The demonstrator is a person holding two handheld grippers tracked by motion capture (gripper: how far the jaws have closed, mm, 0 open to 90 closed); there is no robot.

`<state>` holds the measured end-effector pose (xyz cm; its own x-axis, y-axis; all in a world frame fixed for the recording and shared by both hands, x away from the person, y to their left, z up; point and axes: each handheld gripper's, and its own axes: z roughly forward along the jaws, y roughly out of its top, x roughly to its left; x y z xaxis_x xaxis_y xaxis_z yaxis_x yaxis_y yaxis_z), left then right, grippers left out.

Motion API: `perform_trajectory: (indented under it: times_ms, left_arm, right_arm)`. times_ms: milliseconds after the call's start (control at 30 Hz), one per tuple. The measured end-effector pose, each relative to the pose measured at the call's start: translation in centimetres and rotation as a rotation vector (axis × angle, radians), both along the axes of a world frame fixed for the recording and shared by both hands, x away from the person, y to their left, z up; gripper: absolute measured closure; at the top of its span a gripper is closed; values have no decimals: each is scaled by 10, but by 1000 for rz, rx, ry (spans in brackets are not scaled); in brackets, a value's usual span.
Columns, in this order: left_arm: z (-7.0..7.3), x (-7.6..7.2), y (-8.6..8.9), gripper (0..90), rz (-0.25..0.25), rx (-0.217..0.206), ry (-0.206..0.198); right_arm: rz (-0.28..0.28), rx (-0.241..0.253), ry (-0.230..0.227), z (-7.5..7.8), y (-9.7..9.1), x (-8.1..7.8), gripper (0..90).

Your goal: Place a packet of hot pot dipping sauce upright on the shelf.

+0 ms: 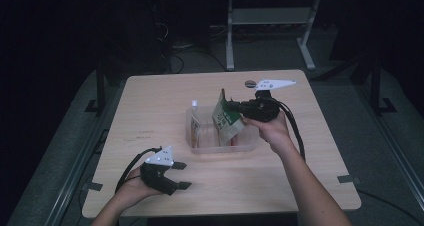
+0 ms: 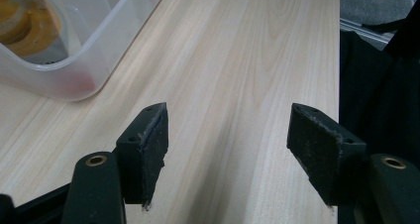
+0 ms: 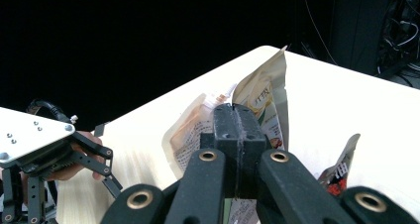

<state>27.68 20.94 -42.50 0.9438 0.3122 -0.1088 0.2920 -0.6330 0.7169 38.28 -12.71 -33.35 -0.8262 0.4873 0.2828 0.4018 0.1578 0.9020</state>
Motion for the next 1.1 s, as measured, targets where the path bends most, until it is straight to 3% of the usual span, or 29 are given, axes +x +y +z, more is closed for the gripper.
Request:
perform_trajectory:
  times_ms: [233, 433, 500, 600, 767, 933, 1100]
  left_arm:
    - [-1, 1, 1, 318, 3, -3, 3]
    - [-2, 1, 0, 316, 2, 0, 7]
    - [-1, 1, 0, 316, -2, 7, 3]
    - [-1, 1, 1, 313, -1, 6, 3]
    - [0, 2, 4, 305, 13, 3, 5]
    - [0, 3, 6, 298, 22, 4, 3]
    - [0, 3, 9, 289, 41, 2, 0]
  right_arm:
    - [-4, -17, 0, -3, 2, 2, 899]
    - [-9, -60, -12, -3, 4, 1, 831]
    - [-2, -51, -13, -2, 3, 1, 822]
    - [-5, -39, -21, 0, 0, 0, 704]
    - [-32, -83, -45, 2, -6, -9, 469]
    - [-33, -128, -39, -3, -15, -21, 351]
    - [-56, -137, -50, -9, -29, -36, 312]
